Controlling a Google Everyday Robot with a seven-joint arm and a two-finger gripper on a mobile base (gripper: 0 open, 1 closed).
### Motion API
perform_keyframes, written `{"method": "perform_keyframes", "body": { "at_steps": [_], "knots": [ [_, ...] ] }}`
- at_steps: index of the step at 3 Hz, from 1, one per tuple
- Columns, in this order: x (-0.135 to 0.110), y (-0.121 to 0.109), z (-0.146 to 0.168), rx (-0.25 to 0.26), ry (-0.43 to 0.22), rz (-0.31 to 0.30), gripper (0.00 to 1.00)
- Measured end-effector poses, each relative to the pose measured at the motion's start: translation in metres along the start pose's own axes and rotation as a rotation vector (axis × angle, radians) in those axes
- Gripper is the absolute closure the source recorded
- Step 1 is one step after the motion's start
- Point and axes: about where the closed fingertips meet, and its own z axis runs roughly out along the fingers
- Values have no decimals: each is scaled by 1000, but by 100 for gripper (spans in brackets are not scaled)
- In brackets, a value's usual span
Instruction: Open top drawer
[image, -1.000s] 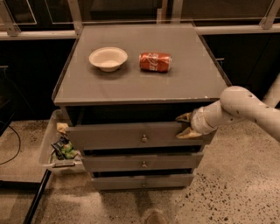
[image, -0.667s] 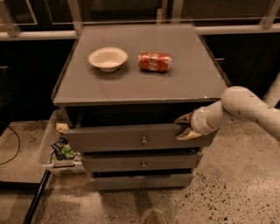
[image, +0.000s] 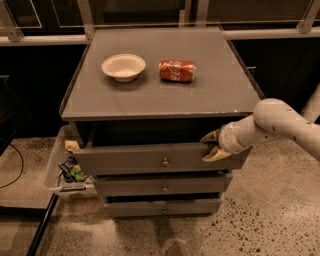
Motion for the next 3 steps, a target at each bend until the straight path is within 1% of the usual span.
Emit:
{"method": "perform_keyframes", "body": {
  "at_steps": [1, 2, 3],
  "knots": [
    [0, -1, 2, -5, -8, 6, 39],
    [2, 12, 0, -20, -12, 34, 41],
    [1, 31, -16, -10, -8, 54, 64]
  ]
}}
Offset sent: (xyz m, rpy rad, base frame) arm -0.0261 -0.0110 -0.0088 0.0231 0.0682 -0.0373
